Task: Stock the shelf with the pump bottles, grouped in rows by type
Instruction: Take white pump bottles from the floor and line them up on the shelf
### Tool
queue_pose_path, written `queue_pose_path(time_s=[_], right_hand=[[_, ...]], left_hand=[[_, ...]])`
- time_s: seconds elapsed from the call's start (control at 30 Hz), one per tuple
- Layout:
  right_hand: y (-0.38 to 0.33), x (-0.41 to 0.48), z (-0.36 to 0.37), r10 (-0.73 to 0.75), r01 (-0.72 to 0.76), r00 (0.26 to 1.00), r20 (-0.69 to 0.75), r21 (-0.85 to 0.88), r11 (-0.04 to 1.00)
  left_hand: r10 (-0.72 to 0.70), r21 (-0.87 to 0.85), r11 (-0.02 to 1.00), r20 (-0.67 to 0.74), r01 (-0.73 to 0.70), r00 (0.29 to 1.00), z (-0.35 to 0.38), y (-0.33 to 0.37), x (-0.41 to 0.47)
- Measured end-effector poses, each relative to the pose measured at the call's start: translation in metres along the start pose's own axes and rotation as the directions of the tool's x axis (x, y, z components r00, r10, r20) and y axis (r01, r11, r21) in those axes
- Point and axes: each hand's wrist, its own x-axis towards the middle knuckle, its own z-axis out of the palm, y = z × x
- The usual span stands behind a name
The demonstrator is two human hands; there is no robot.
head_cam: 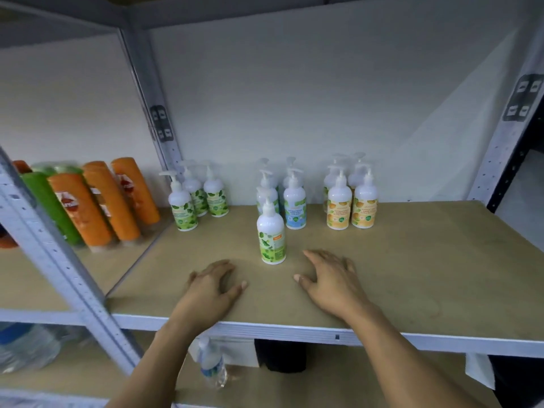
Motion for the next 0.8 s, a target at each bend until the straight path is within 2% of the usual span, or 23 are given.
queue_pose_path(time_s=[0.13, 0.27, 0.37, 0.47, 0.53, 0.63, 0.8], right_hand=[[-0.021, 0.016, 0.009, 0.035, -0.029, 0.998, -0.052, 0.114, 0.993], [-0.034, 0.032, 0.019, 0.042, -0.023, 0.995, -0.095, 0.191, 0.981], [-0.040, 0.042, 0.025, 0.062, -0.028, 0.986, -0.152, 0.219, 0.975], [-0.048, 0.048, 0.031, 0.035, 0.006, 0.982, -0.184, 0.217, 0.976], [-0.054, 0.052, 0.037, -0.016, 0.050, 0.985, -0.170, 0.195, 0.980], [-0.061, 0.058, 0.045, -0.086, 0.103, 0.987, -0.135, 0.125, 0.987], [-0.061, 0.062, 0.047, -0.141, 0.138, 0.988, -0.067, -0.053, 0.989]], left_hand=[[-0.029, -0.073, 0.997, 0.010, 0.030, 1.000, -0.007, -0.004, 0.012], [-0.080, -0.306, 0.950, -0.038, 0.064, 0.996, -0.007, -0.002, 0.023], [-0.116, -0.597, 0.799, -0.040, 0.069, 0.992, -0.003, 0.009, 0.033], [-0.086, -0.746, 0.665, -0.046, 0.023, 0.995, 0.000, 0.018, 0.043], [-0.050, -0.788, 0.616, -0.053, -0.011, 0.997, 0.001, 0.020, 0.049], [-0.014, -0.802, 0.596, -0.068, -0.046, 0.998, 0.002, 0.017, 0.056], [-0.084, -0.798, 0.600, -0.124, -0.049, 0.989, 0.004, 0.007, 0.066]])
